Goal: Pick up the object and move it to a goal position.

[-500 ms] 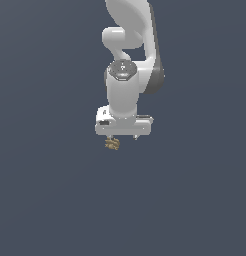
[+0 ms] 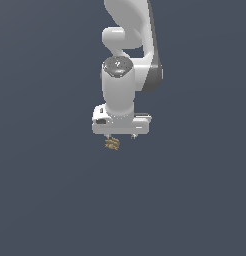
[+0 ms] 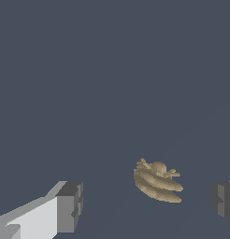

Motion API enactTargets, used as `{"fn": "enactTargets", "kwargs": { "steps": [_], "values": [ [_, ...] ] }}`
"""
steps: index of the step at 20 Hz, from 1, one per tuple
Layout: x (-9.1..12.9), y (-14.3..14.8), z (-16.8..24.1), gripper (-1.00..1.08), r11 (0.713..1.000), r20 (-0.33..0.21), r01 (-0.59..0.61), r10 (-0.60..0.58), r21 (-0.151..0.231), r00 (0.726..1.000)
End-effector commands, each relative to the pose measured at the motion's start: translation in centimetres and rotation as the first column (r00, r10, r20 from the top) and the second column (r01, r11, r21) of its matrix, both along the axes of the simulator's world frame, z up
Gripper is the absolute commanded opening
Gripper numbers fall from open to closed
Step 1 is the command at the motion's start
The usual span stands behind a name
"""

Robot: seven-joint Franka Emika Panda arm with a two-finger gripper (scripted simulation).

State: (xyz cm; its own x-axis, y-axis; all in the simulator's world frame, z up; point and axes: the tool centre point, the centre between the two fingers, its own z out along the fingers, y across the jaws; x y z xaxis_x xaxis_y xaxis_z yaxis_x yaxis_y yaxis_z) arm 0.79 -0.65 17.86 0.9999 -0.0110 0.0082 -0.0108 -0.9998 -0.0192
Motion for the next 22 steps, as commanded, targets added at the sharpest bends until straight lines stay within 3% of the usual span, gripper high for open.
{"fn": "enactTargets", "kwargs": {
  "steps": [1,12,22],
  "values": [
    [0.1,-0.2,0.2,1.00,1.000,0.001,-0.001,0.001,0.003,1.000],
    [0.0,-0.2,0.0,1.00,1.000,0.001,-0.025,0.025,0.001,1.000],
    [-0.6,-0.9,-1.1,1.00,0.987,0.001,-0.162,0.162,-0.006,0.987]
  ]
}}
